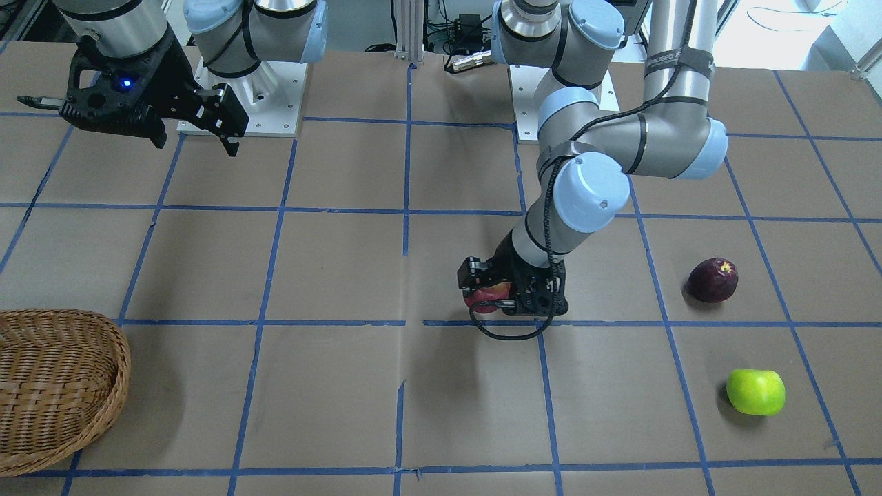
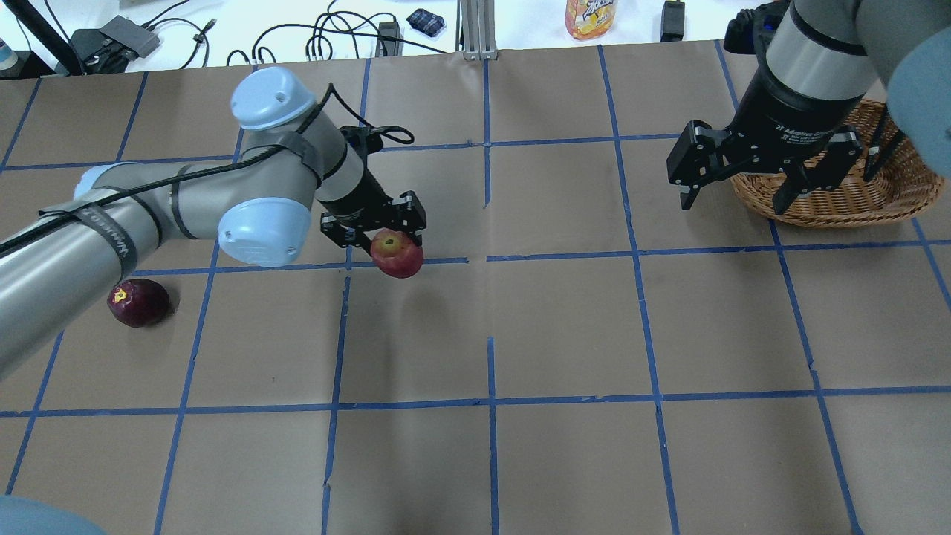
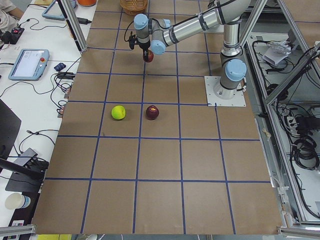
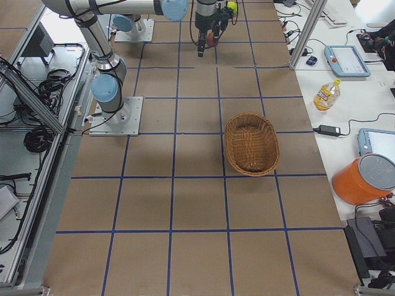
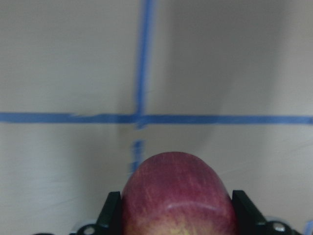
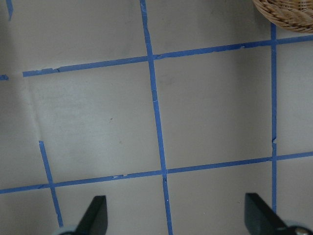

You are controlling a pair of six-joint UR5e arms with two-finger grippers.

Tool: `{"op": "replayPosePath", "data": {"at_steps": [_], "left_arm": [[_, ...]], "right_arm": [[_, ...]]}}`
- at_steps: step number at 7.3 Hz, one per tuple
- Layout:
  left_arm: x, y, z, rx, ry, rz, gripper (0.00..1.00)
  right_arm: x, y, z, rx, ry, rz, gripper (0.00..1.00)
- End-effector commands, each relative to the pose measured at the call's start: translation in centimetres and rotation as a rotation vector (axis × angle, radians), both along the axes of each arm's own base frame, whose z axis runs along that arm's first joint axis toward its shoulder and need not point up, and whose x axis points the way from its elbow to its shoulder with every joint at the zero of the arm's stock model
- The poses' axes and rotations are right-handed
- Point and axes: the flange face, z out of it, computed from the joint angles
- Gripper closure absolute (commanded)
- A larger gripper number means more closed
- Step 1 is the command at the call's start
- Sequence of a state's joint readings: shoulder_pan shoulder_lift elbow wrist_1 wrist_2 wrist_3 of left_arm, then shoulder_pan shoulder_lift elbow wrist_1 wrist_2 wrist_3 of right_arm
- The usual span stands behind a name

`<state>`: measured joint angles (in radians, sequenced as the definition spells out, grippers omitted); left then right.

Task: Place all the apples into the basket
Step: 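Carry the red apple toward the table center and release it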

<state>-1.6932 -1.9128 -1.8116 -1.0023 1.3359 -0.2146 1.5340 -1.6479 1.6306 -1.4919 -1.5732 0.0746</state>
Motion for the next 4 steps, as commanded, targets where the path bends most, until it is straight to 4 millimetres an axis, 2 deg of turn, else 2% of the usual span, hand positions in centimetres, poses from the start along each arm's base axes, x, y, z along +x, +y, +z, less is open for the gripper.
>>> {"op": "replayPosePath", "data": {"at_steps": [1,2,3,4], "left_arm": [[-6.4,-0.3,-1.3,0.007,0.008,0.025,0.86],[-7.6,-0.7,-1.4,0.0,0.007,0.025,0.6],[-8.0,-0.5,-2.6,0.02,-0.002,0.023,0.04],[-8.2,-0.9,-2.6,0.013,-0.002,0.005,0.0]], "right_arm": [[0.0,-0.2,-0.2,0.003,-0.001,-0.002,0.0],[0.0,-0.4,-0.6,0.01,-0.001,-0.007,0.0],[0.0,-0.8,-1.0,0.021,-0.004,-0.007,0.0],[0.0,-1.4,-2.9,0.062,-0.008,0.003,0.0]]}}
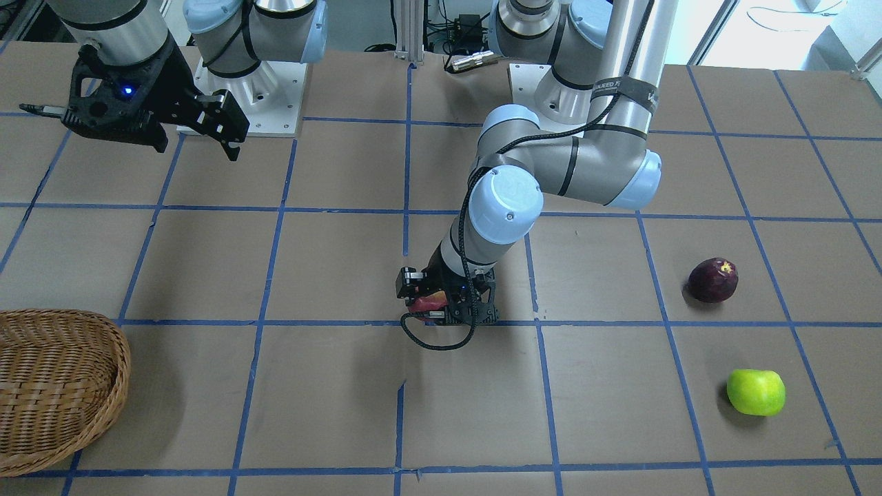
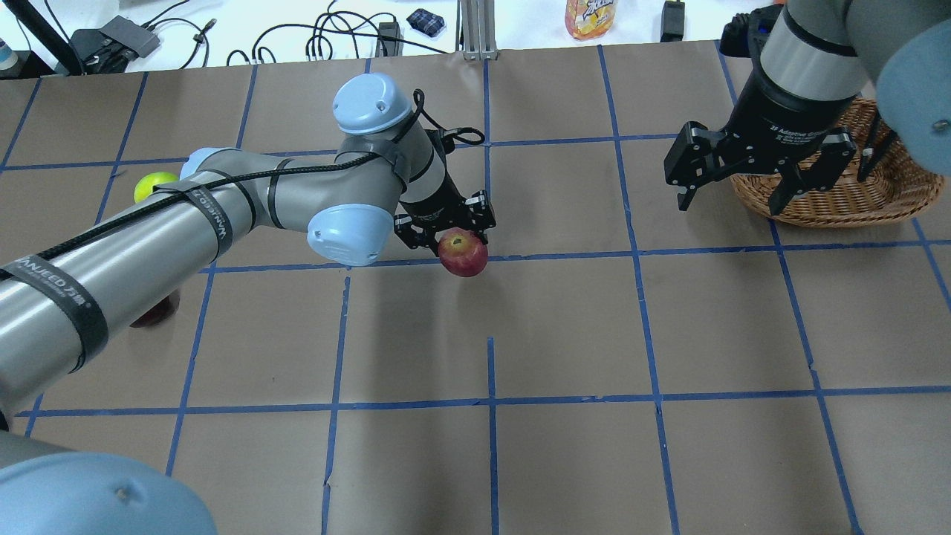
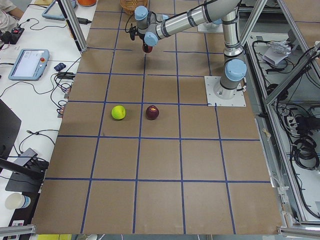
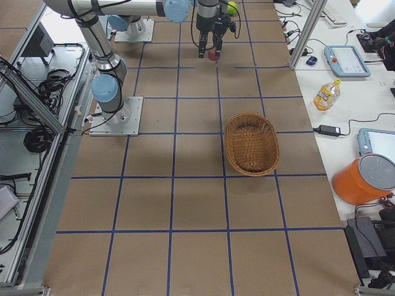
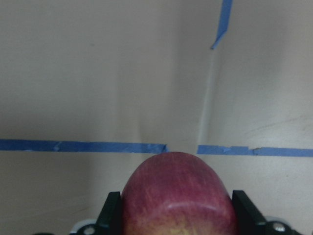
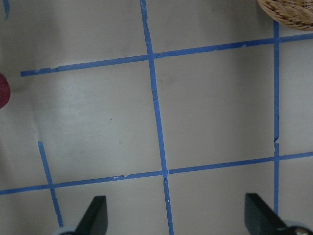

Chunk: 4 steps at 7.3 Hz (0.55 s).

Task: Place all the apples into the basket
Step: 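Carry the red apple toward the table center and release it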

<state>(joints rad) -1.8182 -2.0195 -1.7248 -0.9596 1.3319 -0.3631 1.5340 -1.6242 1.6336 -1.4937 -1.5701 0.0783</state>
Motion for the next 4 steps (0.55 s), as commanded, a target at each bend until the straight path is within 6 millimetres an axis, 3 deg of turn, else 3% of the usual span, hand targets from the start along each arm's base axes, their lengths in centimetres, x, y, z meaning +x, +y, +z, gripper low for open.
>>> {"op": "replayPosePath", "data": {"at_steps": [1,2,3,4], "left_arm": [[0.4,-1.1,2.6,-0.048,0.001,-0.003,0.0],[5.0,-3.0,5.9,-0.062,0.0,0.069,0.0],[11.5,-4.3,9.0,-0.054,0.001,0.087,0.0],[17.3,-4.1,10.8,-0.058,-0.01,-0.053,0.0]], "right_arm": [[0.0,-0.4,-3.2,0.062,-0.006,0.001,0.0],[0.0,-0.7,-4.0,0.017,-0.004,-0.005,0.0],[0.1,-1.1,-5.8,-0.004,-0.006,-0.008,0.0],[0.4,-2.3,-7.2,-0.042,-0.013,-0.004,0.0]]}}
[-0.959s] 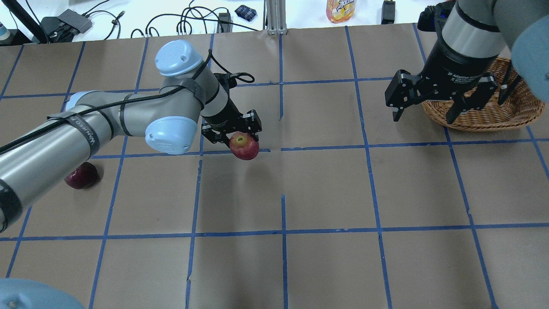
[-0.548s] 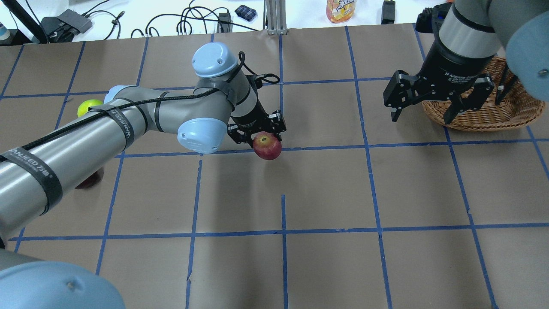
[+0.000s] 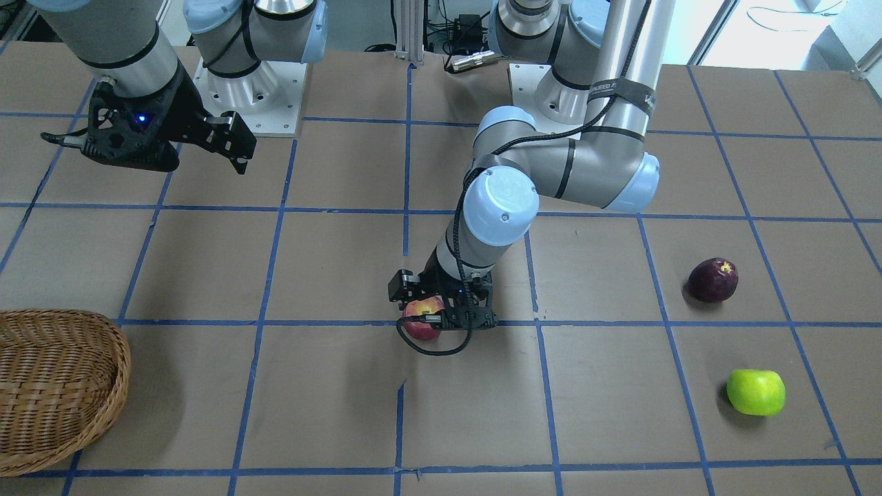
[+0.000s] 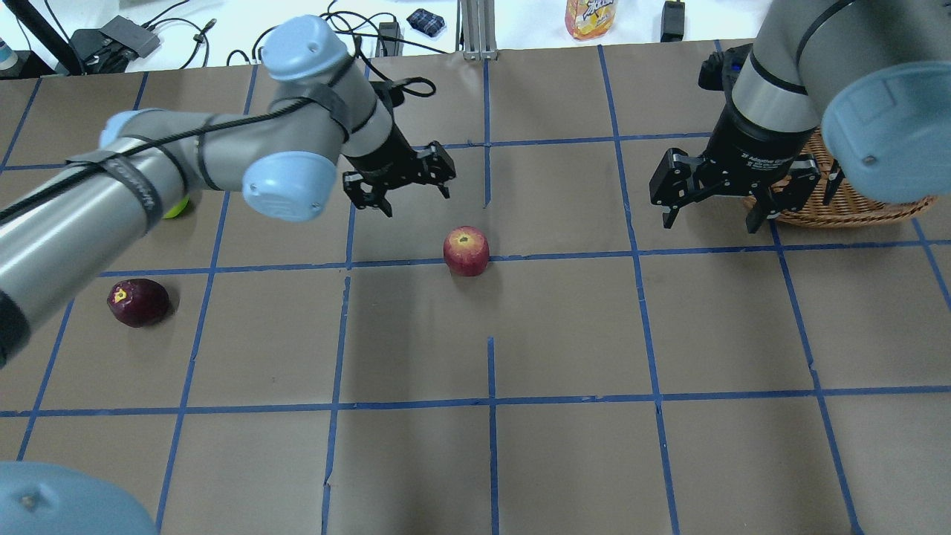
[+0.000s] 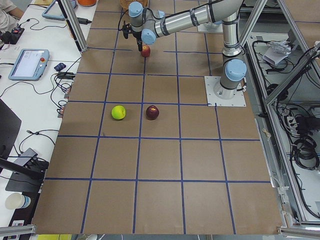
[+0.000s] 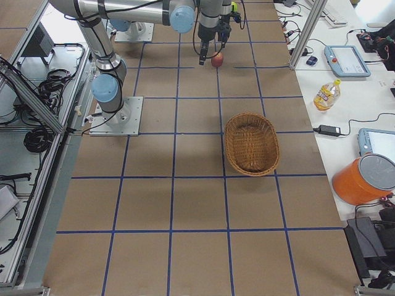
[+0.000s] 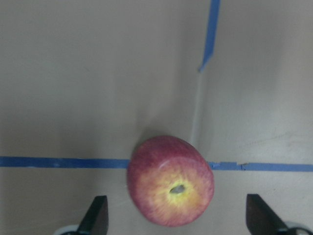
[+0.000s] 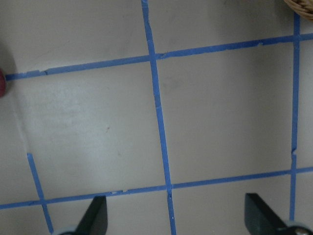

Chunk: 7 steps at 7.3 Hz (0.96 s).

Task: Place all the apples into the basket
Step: 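Move the right gripper to the red apple while the left gripper reaches the dark apple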

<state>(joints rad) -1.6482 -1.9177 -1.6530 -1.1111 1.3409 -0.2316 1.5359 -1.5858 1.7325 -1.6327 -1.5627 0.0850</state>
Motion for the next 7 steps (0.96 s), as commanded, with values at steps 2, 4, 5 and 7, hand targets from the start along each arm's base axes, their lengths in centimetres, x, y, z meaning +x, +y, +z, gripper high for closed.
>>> {"op": "replayPosePath", "data": {"at_steps": [2,4,5,7], "left_arm": [[22.7,0.2,3.6,-0.024,-0.124,-0.287,0.0],[37.5,3.3,1.1,0.057,-0.181,-0.345,0.0],[40.6,4.1,0.0,0.07,-0.166,-0.324,0.0],[41.7,4.0,-2.3,0.109,-0.152,-0.301,0.0]], "right_arm": [[6.9,-2.7,-4.4,-0.103,-0.025,-0.089,0.07],[15.5,-4.1,-9.3,-0.149,-0.081,-0.213,0.0],[18.0,-4.6,-10.9,-0.125,-0.079,-0.202,0.0],[24.0,-4.6,-14.4,-0.063,-0.097,-0.154,0.0]]}}
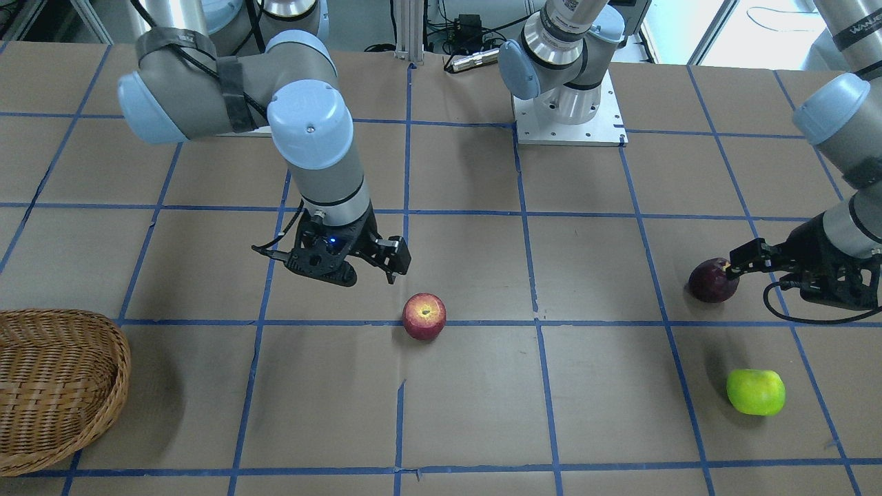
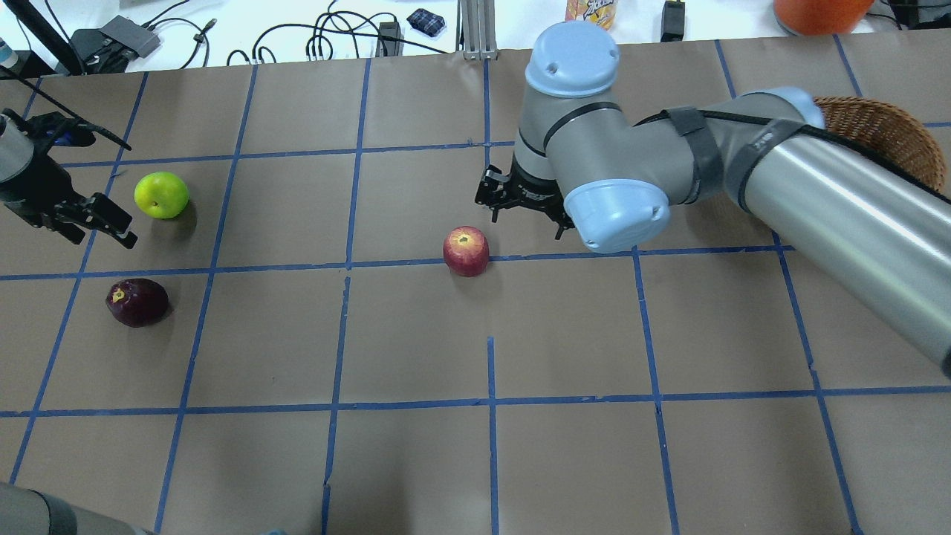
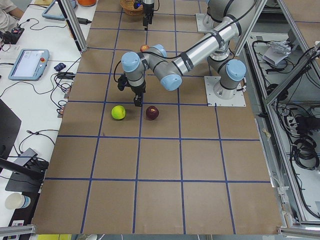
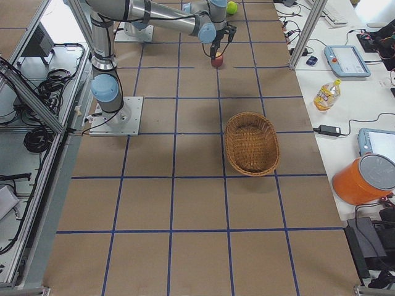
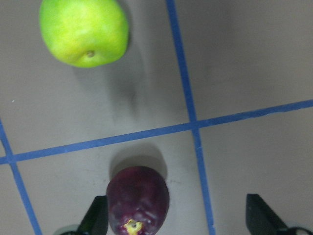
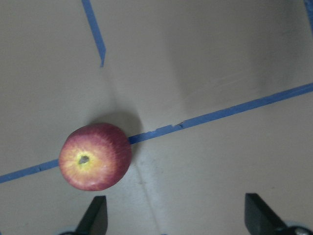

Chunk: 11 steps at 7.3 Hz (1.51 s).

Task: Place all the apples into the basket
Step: 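Move the right gripper to the red apple while the left gripper reaches the dark apple, then grasp the red apple with the right gripper while the left grasps the dark apple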

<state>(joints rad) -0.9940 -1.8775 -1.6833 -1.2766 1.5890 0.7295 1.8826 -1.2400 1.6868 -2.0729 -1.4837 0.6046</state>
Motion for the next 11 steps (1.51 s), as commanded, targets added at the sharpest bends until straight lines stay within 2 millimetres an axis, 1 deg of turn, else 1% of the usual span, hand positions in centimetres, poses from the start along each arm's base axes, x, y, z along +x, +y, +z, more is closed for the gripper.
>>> {"op": "replayPosePath", "data": {"at_steps": [1,3,4,5,6,7,8,9,10,11], "left_arm": [[1.2,0.3,-2.2,0.044,0.015,0.031,0.0],[0.4,1.6,-5.5,0.097,0.04,0.088,0.0],[0.4,1.8,-6.7,0.078,0.017,0.1,0.0],[-0.2,2.6,-8.3,0.092,0.025,0.1,0.0],[-0.2,3.0,-9.5,0.087,-0.001,0.092,0.0],[0.1,3.3,-10.2,0.087,-0.043,0.085,0.0],[-0.2,3.8,-11.0,0.102,-0.032,0.074,0.0],[-0.3,4.0,-11.2,0.094,-0.032,0.047,0.05],[-0.3,3.9,-10.9,0.087,-0.038,0.038,0.55],[-0.4,3.8,-9.8,0.082,-0.042,0.024,0.73]], "right_arm": [[5.3,-0.2,-3.9,0.062,-0.018,-0.013,0.0],[6.1,-1.4,-4.9,0.069,-0.017,-0.009,0.0],[6.6,-2.0,-5.9,0.076,-0.014,-0.006,0.0],[6.9,-2.4,-6.7,0.084,-0.009,-0.007,0.0],[6.9,-2.5,-7.6,0.092,-0.005,0.007,0.0],[7.1,-2.9,-8.9,0.104,-0.002,0.005,0.0],[7.2,-3.1,-9.2,0.104,-0.002,0.005,0.0],[7.2,-3.2,-9.6,0.107,0.001,0.005,0.0],[7.2,-3.2,-9.8,0.108,0.003,-0.001,0.06],[7.3,-3.3,-9.6,0.11,-0.003,-0.012,0.74]]}}
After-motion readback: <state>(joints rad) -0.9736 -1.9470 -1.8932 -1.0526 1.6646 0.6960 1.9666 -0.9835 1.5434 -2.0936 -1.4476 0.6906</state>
